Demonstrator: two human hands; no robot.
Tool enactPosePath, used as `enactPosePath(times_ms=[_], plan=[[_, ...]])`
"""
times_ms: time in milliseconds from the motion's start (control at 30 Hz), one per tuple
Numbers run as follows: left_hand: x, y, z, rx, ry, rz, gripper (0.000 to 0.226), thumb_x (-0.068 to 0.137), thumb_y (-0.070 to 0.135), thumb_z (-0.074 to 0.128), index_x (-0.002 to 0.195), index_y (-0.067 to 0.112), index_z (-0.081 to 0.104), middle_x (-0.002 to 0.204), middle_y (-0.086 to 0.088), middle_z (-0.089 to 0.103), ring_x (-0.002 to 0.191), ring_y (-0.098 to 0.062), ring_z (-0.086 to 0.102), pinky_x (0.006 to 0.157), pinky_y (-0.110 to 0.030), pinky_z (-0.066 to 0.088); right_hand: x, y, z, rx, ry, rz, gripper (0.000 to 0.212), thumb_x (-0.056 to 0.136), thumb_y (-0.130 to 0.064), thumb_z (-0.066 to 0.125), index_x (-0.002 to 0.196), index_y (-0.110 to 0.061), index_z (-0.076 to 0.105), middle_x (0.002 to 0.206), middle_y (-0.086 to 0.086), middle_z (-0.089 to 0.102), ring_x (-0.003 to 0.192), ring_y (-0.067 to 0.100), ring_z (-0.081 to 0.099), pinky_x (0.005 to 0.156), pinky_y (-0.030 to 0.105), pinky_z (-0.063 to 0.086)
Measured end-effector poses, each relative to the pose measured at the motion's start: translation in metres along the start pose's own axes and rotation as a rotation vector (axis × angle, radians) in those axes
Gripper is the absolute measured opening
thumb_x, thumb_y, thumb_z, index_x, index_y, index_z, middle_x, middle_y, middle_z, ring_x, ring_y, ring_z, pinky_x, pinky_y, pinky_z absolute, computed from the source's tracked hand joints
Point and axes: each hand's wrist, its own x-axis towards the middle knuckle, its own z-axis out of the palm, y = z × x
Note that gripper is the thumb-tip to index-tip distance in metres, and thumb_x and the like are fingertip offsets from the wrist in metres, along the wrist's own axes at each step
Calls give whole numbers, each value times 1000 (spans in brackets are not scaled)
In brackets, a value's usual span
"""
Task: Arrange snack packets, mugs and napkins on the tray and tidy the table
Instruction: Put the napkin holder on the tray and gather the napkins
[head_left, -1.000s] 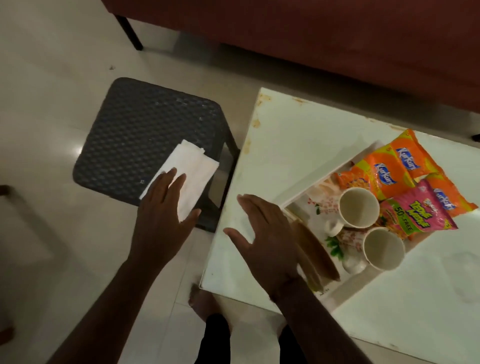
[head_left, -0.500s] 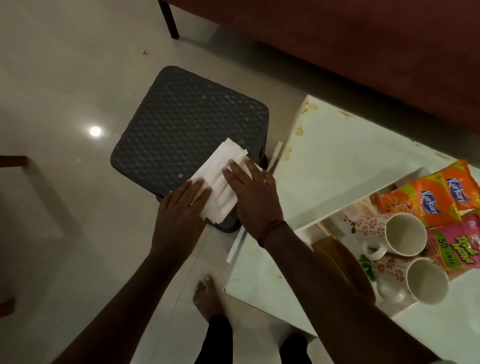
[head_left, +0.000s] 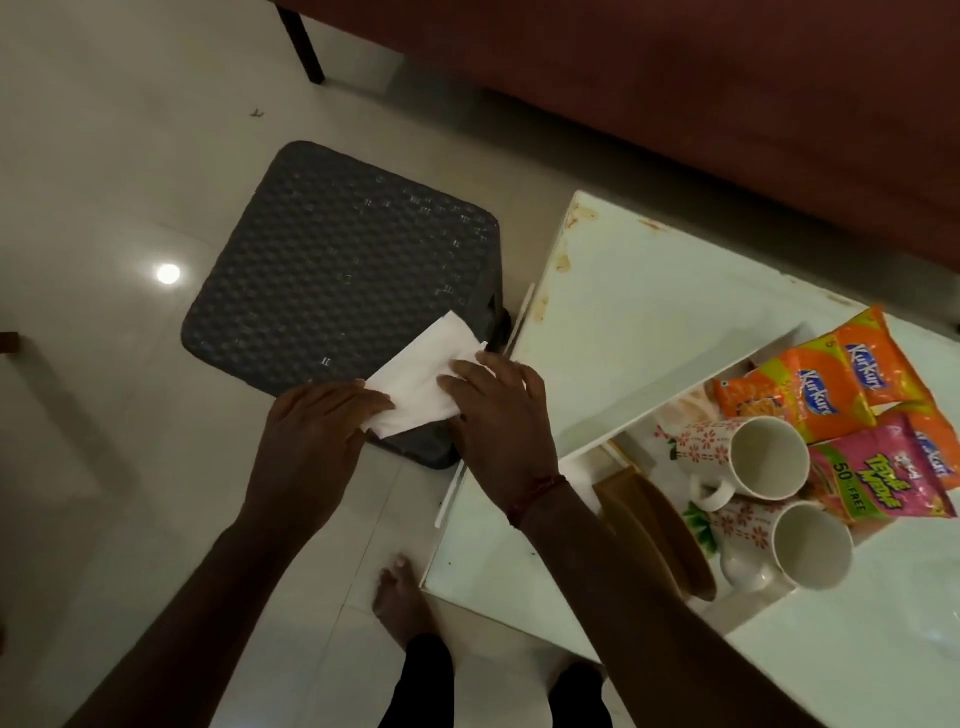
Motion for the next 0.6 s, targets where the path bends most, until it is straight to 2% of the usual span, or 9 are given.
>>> enactPosePath(times_ms=[33,100,167,233,300,367,433,500,600], plan=[[1,4,-2,-23,-13,7,25,78,-1,71,102,5,72,104,-13,74,98,-31,69,93,-41,44,-7,1,-3,21,12,16,33,81,-22,72,113,-18,72,126,2,68,126,27,55,107,47,39],[4,17,-10,-91,-56,46,20,84,9,63,101,3,71,101,-15,74,93,-32,70,91,-36,47,-27,3,-12,66,56,48,35,78,-27,75,112,-18,72,123,1,68,123,24,57,104,47,42],[6,35,-15,-146,-149,110,37,93,28,46,99,0,71,97,-17,74,88,-29,71,94,-16,42,-50,8,-22,82,120,93,36,77,-29,77,112,-20,71,119,-2,70,119,20,60,103,44,43],[9,54,-16,-165,-195,50,42,99,27,40,107,-4,68,104,-22,71,93,-24,67,97,-6,32,-72,13,-31,83,189,138,36,76,-27,80,111,-21,72,116,-5,71,115,17,62,105,37,39],[7,69,-12,-235,-181,-7,29,94,12,52,113,-6,65,109,-25,69,96,-20,59,90,-15,36,-94,19,-39,109,237,179,33,74,-20,82,106,-23,74,110,-8,73,109,15,65,104,29,33],[8,87,-18,-318,-259,21,25,89,10,56,108,3,70,102,-14,73,92,-13,58,85,-12,41,-114,26,-48,171,271,241,29,71,-14,80,98,-24,76,97,-9,75,95,15,69,98,27,39],[10,98,-16,-344,-318,97,23,89,3,60,109,8,71,106,-7,73,98,-11,61,88,-8,41,-136,32,-58,192,318,295,26,70,-14,79,92,-26,75,86,-10,73,84,12,67,89,32,47],[16,112,-11,-389,-328,123,25,89,1,61,111,9,71,110,-4,71,102,-12,64,95,-9,41,-160,39,-67,200,392,308,29,69,-14,80,91,-30,69,81,-12,70,82,8,61,84,27,45],[21,135,-1,-417,-384,147,26,91,5,60,115,8,68,118,-5,69,111,-17,62,104,-31,46,-192,44,-81,221,453,372,35,71,-19,80,95,-35,61,91,-14,70,90,0,56,84,10,34]])
